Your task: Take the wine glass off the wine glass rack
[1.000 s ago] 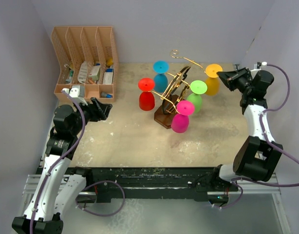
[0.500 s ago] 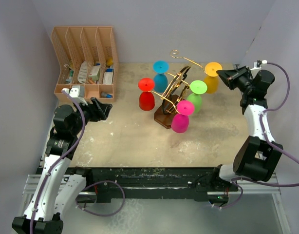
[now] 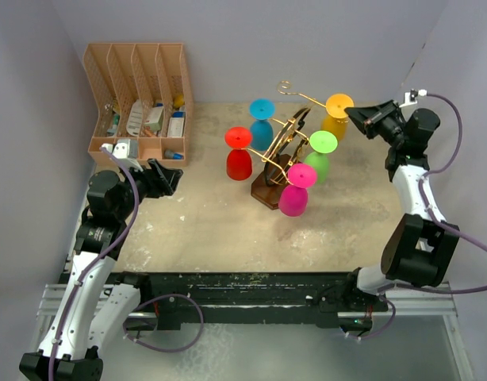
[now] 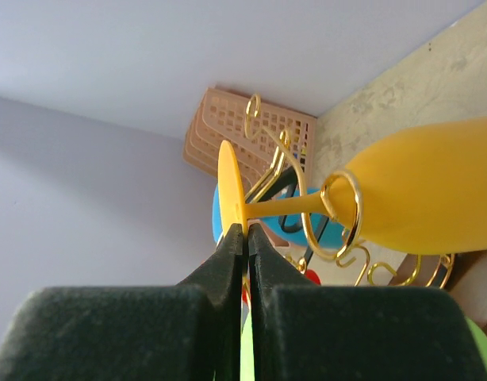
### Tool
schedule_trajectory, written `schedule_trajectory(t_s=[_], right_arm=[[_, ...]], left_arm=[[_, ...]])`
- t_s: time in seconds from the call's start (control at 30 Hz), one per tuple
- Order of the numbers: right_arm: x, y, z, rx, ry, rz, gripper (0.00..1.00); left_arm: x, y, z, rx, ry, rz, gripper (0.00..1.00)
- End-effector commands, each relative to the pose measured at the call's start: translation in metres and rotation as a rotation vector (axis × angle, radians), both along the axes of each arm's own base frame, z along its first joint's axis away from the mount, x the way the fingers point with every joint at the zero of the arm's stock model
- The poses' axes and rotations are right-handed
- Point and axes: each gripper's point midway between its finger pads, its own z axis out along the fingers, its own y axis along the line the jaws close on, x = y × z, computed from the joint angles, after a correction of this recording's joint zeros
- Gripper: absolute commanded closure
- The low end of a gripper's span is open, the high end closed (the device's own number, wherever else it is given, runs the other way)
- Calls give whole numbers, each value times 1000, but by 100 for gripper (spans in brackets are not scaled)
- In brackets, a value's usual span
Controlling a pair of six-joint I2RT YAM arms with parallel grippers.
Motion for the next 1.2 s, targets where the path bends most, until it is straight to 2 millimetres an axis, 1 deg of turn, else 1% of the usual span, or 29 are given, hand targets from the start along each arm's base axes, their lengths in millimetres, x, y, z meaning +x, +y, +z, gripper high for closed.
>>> schedule_trajectory(t_s=[0.0,0.03,0.07,0.13,0.2,0.33,0.4,0.5,0.57,0.6,0.63,0.7,0.73,0.77,0.8,0.83,0.9,0.93,0.97,1.03,1.13,1.17], right_arm=[[13,1,43,7,-160,20,100],[17,1,46,8,-168,22,100],[19,1,54,3,-187,26,100],[24,3,64,-5,-212,31,100],[28,7,80,-22,-251,40,100],[34,21,112,-107,-309,63,100],[34,34,132,-176,-358,85,100],[27,64,166,-267,-448,134,100],[18,89,185,-355,-514,158,100],[11,104,198,-396,-549,166,100],[4,118,205,-449,-575,172,100],[-16,154,220,-542,-637,198,100],[-32,179,229,-592,-681,226,100],[-43,195,231,-651,-708,235,100],[-54,212,228,-707,-723,248,100],[-61,224,224,-765,-733,242,100],[-78,246,217,-842,-769,246,100],[-87,258,212,-877,-779,244,100],[-96,270,205,-925,-801,245,100],[-115,290,191,-1023,-834,239,100],[-142,307,171,-1148,-874,194,100],[-149,306,166,-1188,-877,157,100]], left_arm=[[2,0,15,4,-58,1,25],[2,0,16,4,-62,1,25],[2,0,16,6,-63,2,25],[1,1,17,6,-69,5,25],[1,1,18,7,-72,7,25],[0,3,20,7,-79,13,25],[-1,3,20,7,-83,15,25],[-2,3,22,6,-89,15,24],[-4,4,25,6,-99,21,23],[-5,6,27,9,-105,27,22],[-7,8,30,14,-109,40,22],[-17,19,34,36,-90,94,21],[-26,27,41,34,-87,132,20],[-38,32,52,28,-99,154,20],[-51,37,72,10,-139,172,20],[-66,42,88,-15,-169,191,21],[-92,48,119,-80,-208,218,26],[-104,51,128,-111,-188,232,29],[-114,52,136,-136,-165,241,31],[-129,53,140,-179,-83,252,31],[-152,57,147,-212,-45,267,30],[-161,61,151,-219,-60,285,29]])
